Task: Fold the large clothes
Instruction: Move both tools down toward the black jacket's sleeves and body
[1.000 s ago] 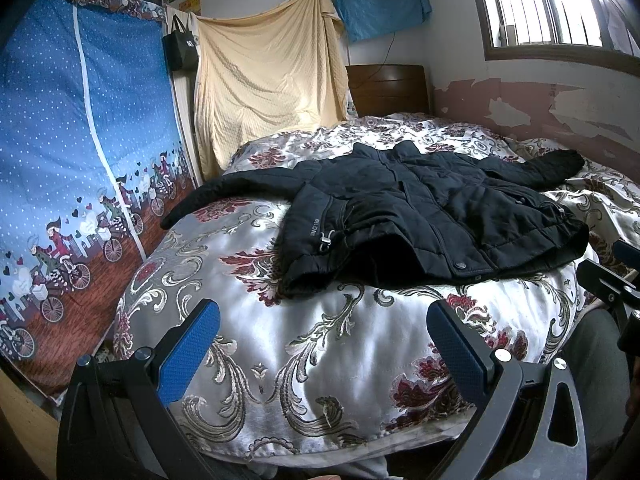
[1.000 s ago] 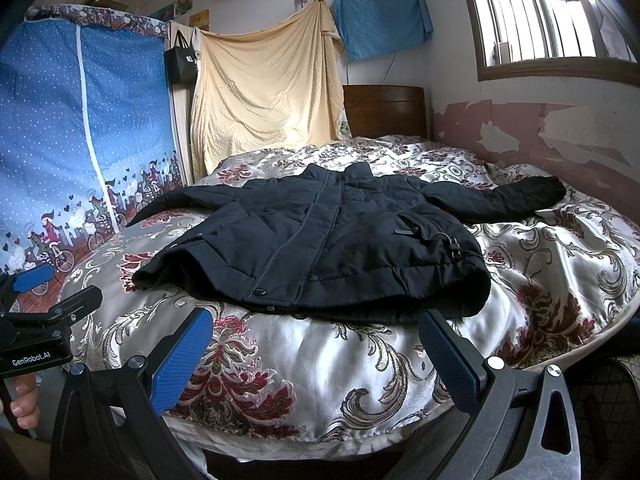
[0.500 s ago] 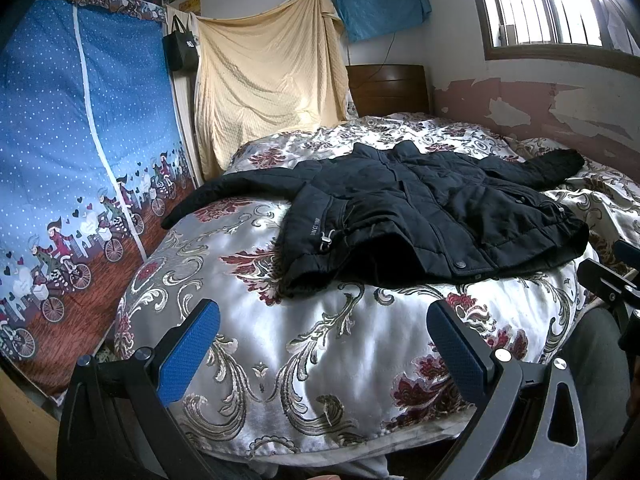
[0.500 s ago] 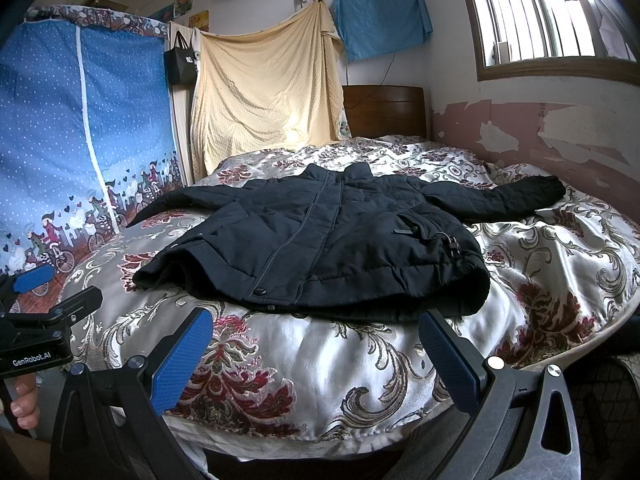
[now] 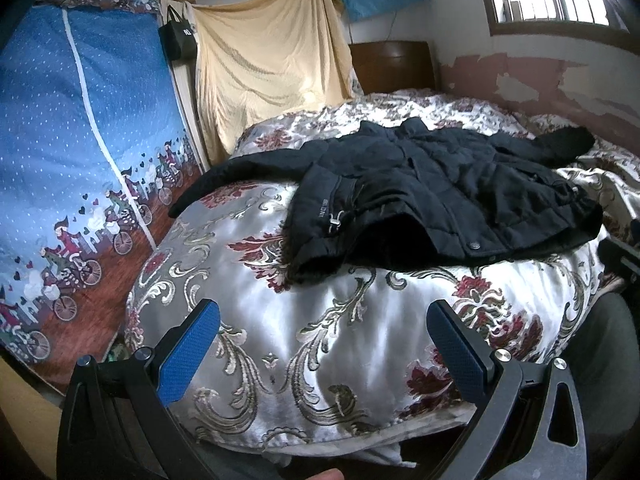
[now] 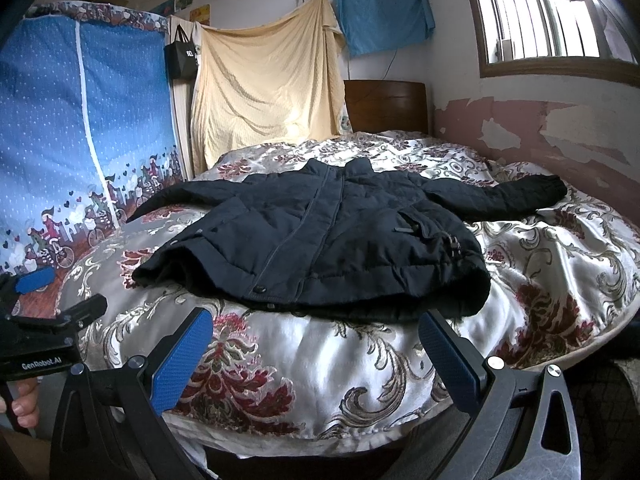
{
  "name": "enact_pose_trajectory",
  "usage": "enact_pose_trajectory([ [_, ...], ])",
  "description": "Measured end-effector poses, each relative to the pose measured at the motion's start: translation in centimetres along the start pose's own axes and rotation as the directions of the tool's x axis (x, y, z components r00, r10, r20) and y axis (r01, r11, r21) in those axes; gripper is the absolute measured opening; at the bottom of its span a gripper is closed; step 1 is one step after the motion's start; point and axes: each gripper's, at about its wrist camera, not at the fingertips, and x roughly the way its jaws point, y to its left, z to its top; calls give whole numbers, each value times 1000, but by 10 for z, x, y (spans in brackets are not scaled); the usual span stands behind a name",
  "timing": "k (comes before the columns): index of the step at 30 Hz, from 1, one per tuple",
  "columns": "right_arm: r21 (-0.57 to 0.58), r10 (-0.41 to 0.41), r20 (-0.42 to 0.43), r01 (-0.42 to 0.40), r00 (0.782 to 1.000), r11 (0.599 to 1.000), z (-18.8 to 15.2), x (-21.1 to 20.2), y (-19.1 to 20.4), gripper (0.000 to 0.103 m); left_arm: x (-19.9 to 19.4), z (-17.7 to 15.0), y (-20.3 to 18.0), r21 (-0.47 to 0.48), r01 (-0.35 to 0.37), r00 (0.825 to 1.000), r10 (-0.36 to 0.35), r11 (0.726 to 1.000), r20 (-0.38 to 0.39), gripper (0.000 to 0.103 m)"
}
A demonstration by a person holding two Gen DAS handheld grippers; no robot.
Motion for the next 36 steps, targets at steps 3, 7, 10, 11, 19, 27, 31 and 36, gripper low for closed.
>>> enact_pose_trajectory([
  [3, -15, -17, 5, 17, 1000, 1000, 13, -5, -5, 103, 2, 13, 6, -6, -7, 999, 6, 1000, -34, 102],
  [7, 22, 51, 20, -51, 998, 998, 37, -7, -19, 103, 6, 37, 14, -18, -20, 998, 19, 1000, -60, 102],
  [10, 20, 74, 7, -74, 997, 997, 52, -5, -26, 103, 10, 57, 15, -19, -29, 997, 27, 999, -75, 102],
  [11, 16, 75, -1, -75, 997, 997, 55, -3, -28, 103, 12, 63, 16, -17, -24, 997, 23, 1000, -80, 102],
  [19, 84, 26, -91, -18, 996, 996, 80, 42, -71, 103, 52, 119, 8, 40, -26, 997, 29, 999, -78, 102],
  [27, 110, -95, -114, 107, 989, 988, 115, 90, -137, 103, 134, 180, -34, 110, 30, 992, -16, 993, -128, 102],
  [31, 112, -153, -108, 165, 982, 980, 143, 108, -179, 103, 174, 214, -64, 143, 67, 990, -49, 987, -132, 102],
  [36, 110, -220, -107, 231, 970, 967, 171, 132, -230, 103, 219, 254, -110, 190, 105, 990, -85, 976, -110, 102],
])
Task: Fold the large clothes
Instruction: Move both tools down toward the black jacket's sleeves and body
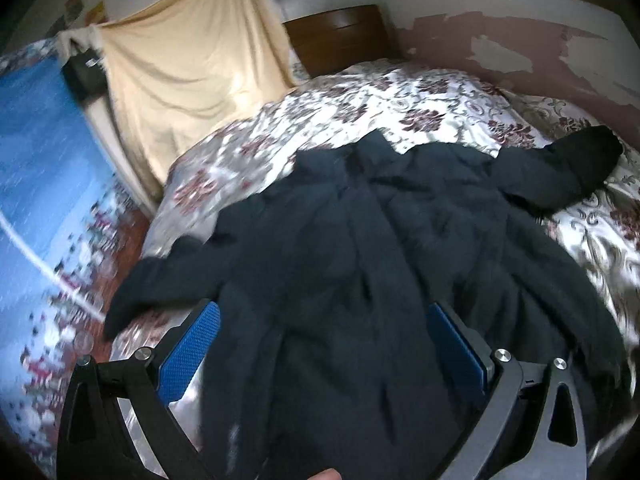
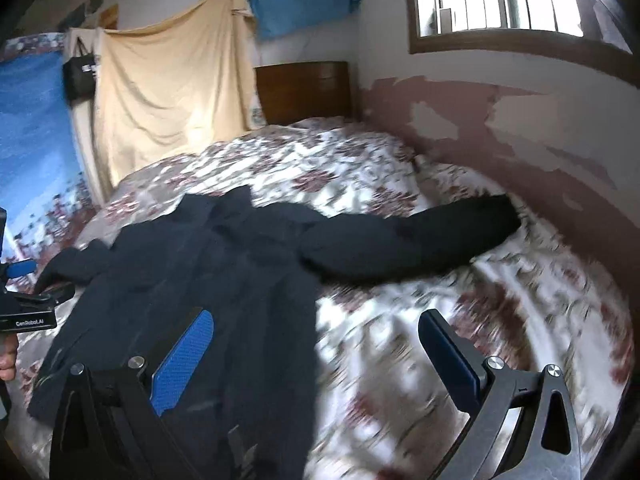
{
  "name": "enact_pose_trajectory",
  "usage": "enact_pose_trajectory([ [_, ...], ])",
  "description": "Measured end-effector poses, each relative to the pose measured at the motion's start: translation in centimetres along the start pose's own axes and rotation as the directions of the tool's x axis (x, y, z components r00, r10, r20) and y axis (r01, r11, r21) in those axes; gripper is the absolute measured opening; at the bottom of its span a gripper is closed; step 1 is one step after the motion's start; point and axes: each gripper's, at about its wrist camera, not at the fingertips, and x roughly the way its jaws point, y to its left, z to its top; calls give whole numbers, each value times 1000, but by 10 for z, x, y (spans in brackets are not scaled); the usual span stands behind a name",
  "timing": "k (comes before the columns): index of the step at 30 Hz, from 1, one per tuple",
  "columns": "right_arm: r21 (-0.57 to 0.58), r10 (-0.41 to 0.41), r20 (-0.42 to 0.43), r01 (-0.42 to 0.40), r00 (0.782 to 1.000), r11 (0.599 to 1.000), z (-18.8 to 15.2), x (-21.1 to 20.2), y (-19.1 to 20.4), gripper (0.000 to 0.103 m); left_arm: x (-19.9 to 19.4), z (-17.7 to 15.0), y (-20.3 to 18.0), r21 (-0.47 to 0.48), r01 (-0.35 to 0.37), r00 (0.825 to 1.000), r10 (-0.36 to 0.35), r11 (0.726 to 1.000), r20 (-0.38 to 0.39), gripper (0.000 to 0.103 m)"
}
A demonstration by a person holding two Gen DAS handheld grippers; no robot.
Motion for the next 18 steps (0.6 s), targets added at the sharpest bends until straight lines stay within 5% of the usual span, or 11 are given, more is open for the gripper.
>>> enact_pose_trajectory([
  [11, 152, -130, -53, 137, 990, 979, 50, 97, -133, 103, 125, 57, -89, -4, 125, 991, -125, 992, 54, 102],
  [18, 372, -291, -158, 330, 944, 867, 63, 156, -242, 103, 215, 95, -103, -114, 126, 992, -123, 985, 33, 101],
])
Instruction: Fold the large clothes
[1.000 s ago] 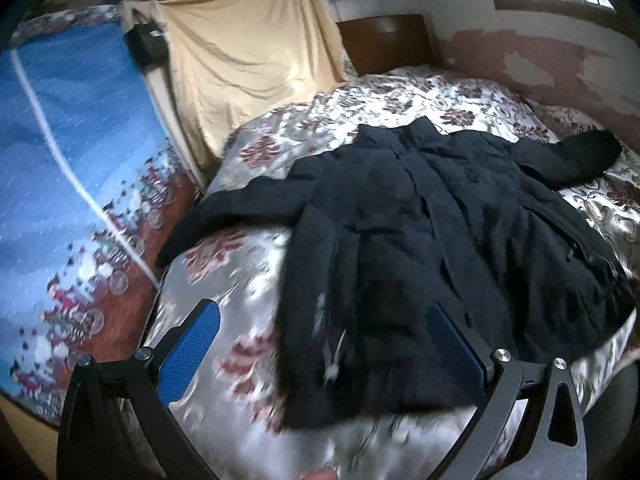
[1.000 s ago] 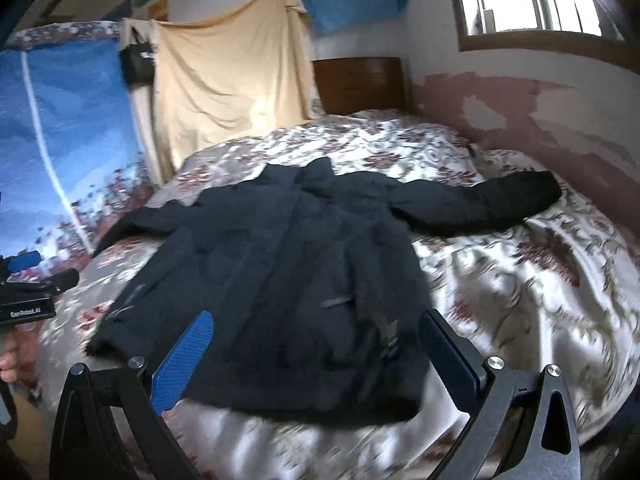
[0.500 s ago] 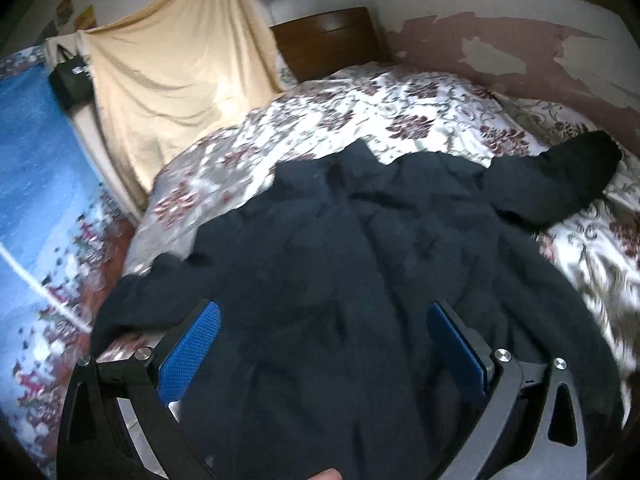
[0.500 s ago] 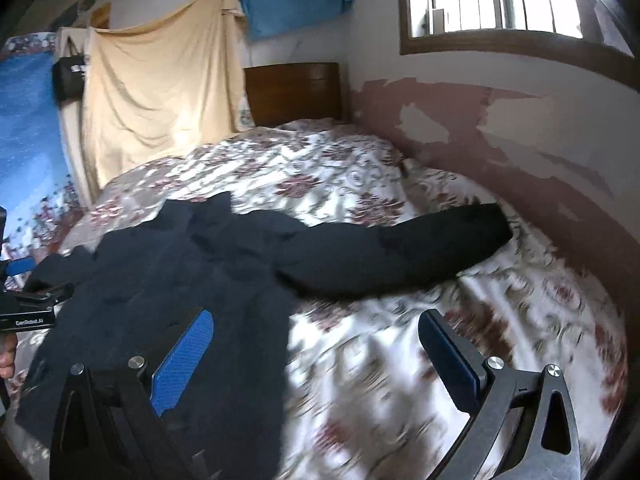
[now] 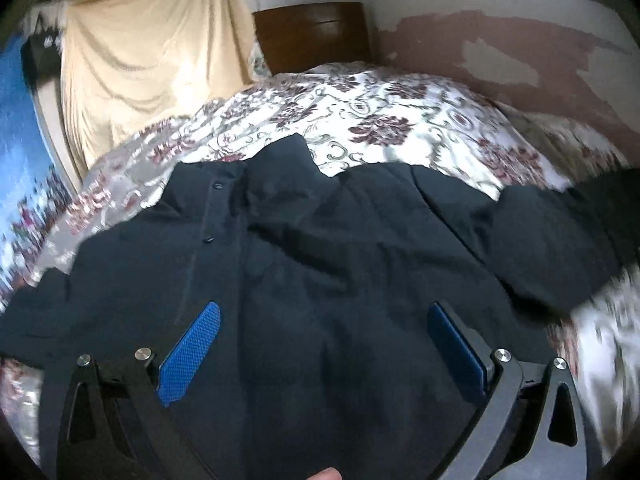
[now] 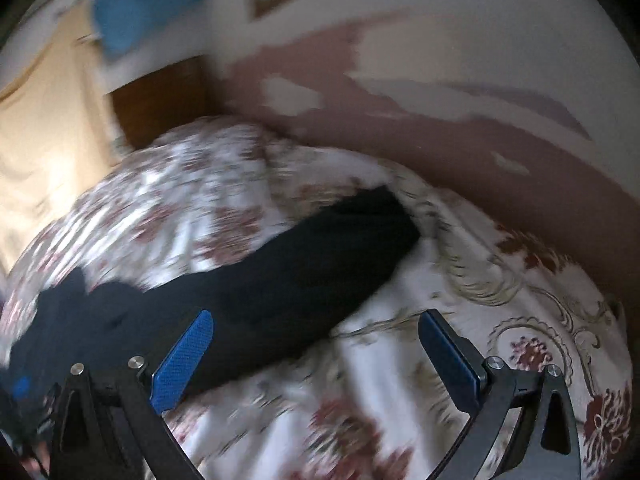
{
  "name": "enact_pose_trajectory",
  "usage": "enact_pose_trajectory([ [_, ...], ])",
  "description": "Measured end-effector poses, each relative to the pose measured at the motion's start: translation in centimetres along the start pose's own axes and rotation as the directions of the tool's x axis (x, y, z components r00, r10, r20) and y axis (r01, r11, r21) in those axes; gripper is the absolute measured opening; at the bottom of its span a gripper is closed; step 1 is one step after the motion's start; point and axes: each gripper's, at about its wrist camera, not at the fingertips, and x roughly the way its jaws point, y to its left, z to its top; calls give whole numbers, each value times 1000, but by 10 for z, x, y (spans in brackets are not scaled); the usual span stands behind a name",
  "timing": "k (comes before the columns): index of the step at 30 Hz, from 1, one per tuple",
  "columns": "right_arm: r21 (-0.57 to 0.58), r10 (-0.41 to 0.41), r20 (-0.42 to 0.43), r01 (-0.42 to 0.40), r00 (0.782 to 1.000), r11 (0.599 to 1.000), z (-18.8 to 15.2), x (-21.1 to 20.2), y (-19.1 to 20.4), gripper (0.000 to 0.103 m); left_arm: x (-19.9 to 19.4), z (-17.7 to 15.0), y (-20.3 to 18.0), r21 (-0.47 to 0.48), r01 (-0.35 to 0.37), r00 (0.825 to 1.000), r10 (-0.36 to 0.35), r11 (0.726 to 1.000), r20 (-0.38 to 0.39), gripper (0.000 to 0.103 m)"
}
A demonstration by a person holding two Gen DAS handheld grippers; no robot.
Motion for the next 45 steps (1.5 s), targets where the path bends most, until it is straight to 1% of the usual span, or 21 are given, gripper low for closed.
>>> enact_pose_trajectory([
  [3, 101, -29, -25, 32, 999, 994, 1, 24, -26, 103, 31, 16, 2, -55, 43, 999, -44, 998, -8, 101],
  [5, 154, -28, -30, 33, 999, 987, -2, 37, -38, 103, 40, 19, -5, -50, 62, 998, -63, 997, -11, 101],
  [7, 187, -4, -26, 8, 1000, 982, -5, 47, -47, 96, 52, 19, -16, -15, 62, 998, -62, 998, -32, 101],
  [10, 234, 46, 3, -45, 999, 971, -3, 61, -54, 93, 72, 14, -32, 48, 42, 996, -38, 998, -79, 102],
  [14, 260, 79, 22, -82, 997, 962, 6, 84, -49, 85, 90, 1, -32, 47, 44, 991, -37, 998, -126, 102],
  [18, 306, 80, -20, -70, 997, 950, 5, 115, -50, 65, 100, -8, -30, 37, 52, 987, -46, 998, -152, 102],
  [20, 315, 85, -23, -74, 996, 946, 2, 124, -50, 54, 103, -10, -30, 36, 53, 986, -47, 998, -159, 102],
  [21, 319, 92, -19, -81, 996, 944, 1, 126, -50, 44, 103, -10, -30, 35, 55, 985, -49, 998, -163, 102],
  [22, 324, 106, -15, -96, 994, 941, 0, 128, -51, 30, 104, -9, -31, 32, 57, 985, -51, 998, -167, 102],
  [23, 330, 123, -12, -113, 992, 937, -1, 129, -51, 25, 104, -9, -30, 30, 61, 984, -56, 998, -169, 102],
  [24, 333, 137, -5, -128, 991, 934, -2, 128, -51, 15, 104, -9, -30, 26, 66, 983, -60, 998, -171, 102],
  [25, 332, 145, 5, -138, 989, 933, -1, 124, -50, 10, 104, -10, -28, 17, 74, 982, -70, 997, -175, 102],
  [27, 312, 152, 41, -157, 988, 937, 1, 110, -45, 7, 103, -8, -25, 1, 90, 980, -89, 996, -177, 102],
  [30, 242, 173, 98, -192, 980, 951, 10, 77, -27, 6, 94, -3, -15, -21, 150, 970, -151, 988, -192, 102],
  [33, 141, 225, 164, -249, 960, 958, 22, 34, 3, 5, 74, 2, 1, -32, 158, 969, -161, 987, -189, 102],
  [34, 102, 253, 185, -274, 950, 956, 26, 18, 18, 5, 66, 3, 8, -37, 161, 967, -165, 986, -194, 102],
  [36, 25, 314, 216, -327, 925, 945, 32, -12, 48, 5, 50, 3, 25, -65, 186, 959, -196, 980, -206, 102],
  [38, -59, 392, 237, -390, 889, 919, 32, -44, 84, 5, 31, 3, 47, -108, 210, 949, -229, 972, -216, 102],
  [40, -146, 469, 237, -446, 851, 883, 28, -72, 123, 5, 13, 4, 67, -140, 211, 947, -238, 967, -217, 102],
  [43, -261, 599, 184, -549, 780, 794, 11, -110, 193, 6, -23, 6, 116, -194, 214, 943, -254, 957, -213, 102],
  [45, -322, 654, 141, -590, 743, 740, -6, -123, 231, 6, -45, 8, 148, -237, 208, 946, -257, 949, -197, 102],
])
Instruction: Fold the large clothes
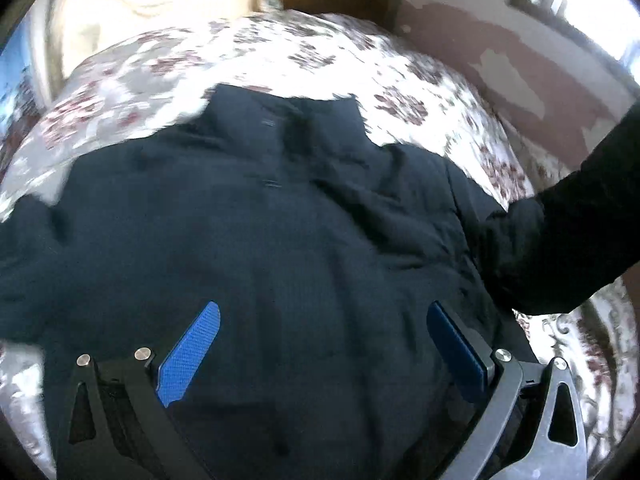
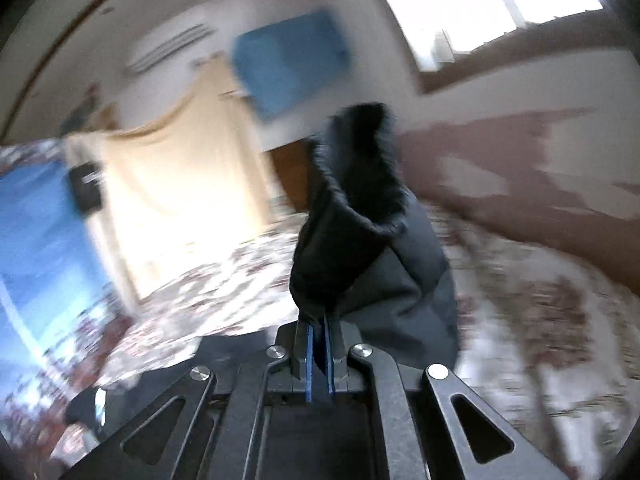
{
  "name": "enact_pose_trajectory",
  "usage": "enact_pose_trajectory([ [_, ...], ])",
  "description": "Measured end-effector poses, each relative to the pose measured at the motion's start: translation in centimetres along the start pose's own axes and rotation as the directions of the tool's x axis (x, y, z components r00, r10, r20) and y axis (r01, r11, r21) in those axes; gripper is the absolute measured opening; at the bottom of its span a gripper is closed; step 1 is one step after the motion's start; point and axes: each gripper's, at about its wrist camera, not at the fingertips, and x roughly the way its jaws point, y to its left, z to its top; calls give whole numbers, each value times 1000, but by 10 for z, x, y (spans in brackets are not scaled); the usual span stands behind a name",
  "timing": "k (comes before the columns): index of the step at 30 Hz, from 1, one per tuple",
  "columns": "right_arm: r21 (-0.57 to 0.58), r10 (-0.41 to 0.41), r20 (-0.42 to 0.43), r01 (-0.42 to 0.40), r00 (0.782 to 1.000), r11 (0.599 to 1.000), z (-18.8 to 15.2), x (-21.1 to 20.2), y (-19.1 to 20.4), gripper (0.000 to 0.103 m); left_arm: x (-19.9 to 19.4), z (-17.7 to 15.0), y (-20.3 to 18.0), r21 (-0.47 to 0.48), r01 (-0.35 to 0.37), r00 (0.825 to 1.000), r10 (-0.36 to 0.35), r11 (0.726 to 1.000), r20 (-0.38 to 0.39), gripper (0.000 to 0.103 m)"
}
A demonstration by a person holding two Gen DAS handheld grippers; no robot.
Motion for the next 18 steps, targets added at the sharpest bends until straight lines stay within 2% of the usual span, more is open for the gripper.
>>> enact_pose_trajectory([
  [4, -97, 112, -87, -120, 990, 988, -29, 33, 88, 6, -58, -3, 64, -118, 33, 998, -26, 992, 61, 102],
  [7, -159, 144, -178, -173, 973, 972, -71, 67, 143, 6, -87, -9, 106, -174, 73, 992, -53, 982, 114, 102],
  [9, -169, 153, -232, -195, 961, 966, -97, 84, 165, 6, -98, -13, 130, -196, 123, 985, -96, 973, 142, 102],
  [14, -219, 125, -370, -217, 921, 951, -166, 124, 200, 6, -96, -28, 169, -253, 288, 953, -252, 924, 166, 102],
  [18, -272, 81, -472, -233, 878, 934, -213, 145, 221, 6, -73, -36, 181, -296, 367, 930, -338, 882, 144, 102],
])
